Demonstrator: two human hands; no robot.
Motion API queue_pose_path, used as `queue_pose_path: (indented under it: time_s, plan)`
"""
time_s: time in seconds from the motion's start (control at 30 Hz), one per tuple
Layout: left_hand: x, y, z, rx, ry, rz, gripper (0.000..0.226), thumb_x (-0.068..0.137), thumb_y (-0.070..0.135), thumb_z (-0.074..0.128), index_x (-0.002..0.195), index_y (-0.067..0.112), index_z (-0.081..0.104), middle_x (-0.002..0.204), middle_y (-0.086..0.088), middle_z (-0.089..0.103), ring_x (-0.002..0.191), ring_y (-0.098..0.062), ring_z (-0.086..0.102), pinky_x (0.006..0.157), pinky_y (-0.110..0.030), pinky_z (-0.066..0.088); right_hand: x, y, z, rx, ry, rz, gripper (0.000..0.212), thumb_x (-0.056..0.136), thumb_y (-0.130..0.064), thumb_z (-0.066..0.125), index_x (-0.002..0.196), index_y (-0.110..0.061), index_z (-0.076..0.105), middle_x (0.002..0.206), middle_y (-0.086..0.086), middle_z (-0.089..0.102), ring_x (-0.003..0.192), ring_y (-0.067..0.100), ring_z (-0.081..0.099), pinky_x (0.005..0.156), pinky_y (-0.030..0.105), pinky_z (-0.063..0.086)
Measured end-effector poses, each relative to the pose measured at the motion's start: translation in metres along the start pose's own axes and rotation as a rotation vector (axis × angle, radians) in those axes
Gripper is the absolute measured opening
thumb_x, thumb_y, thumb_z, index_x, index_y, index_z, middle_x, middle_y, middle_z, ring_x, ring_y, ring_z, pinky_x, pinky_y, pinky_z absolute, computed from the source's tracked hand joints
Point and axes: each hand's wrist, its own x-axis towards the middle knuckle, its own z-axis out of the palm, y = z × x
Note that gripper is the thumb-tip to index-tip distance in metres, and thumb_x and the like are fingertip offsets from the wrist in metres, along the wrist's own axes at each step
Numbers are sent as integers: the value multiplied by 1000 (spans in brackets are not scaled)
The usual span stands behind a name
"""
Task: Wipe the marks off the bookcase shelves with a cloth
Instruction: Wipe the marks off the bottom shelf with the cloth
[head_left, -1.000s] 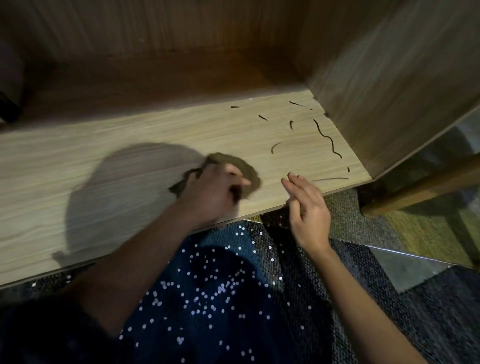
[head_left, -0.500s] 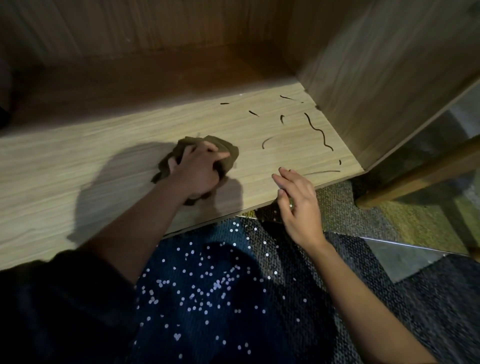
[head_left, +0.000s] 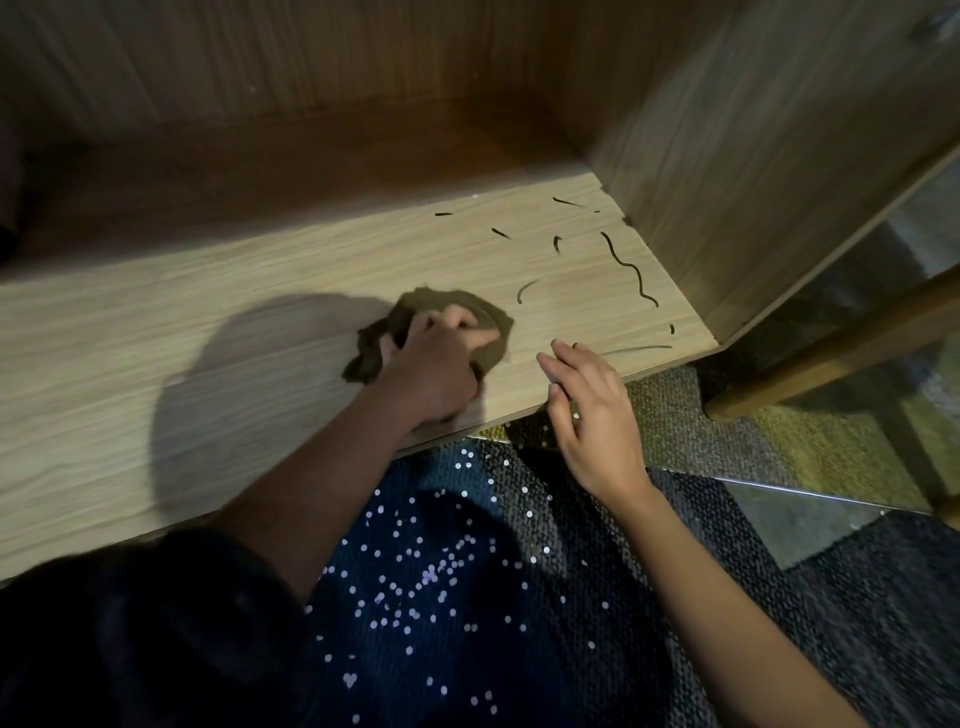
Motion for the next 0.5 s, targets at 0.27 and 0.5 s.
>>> queue_pose_path:
  time_s: [0.27,0.5]
  plan:
    - [-21,-40,-16,38,-16,-143,63,87,8,47,139,41,35,150,6,18,135,-29,14,108,-59,18,-6,6,-5,-178,41,-36,40,93,-32,42,121,-8,59,128,7,56,122,22,42,102,47,37]
    - [-21,-3,2,13,-32,11,55,90,15,50,137,40,40,146,10,25,136,-19,15,106,-60,13,-5,7,-5,-51,33,0,42,92,-34,41,123,-12,58,131,3,54,123,17,37,102,48,37]
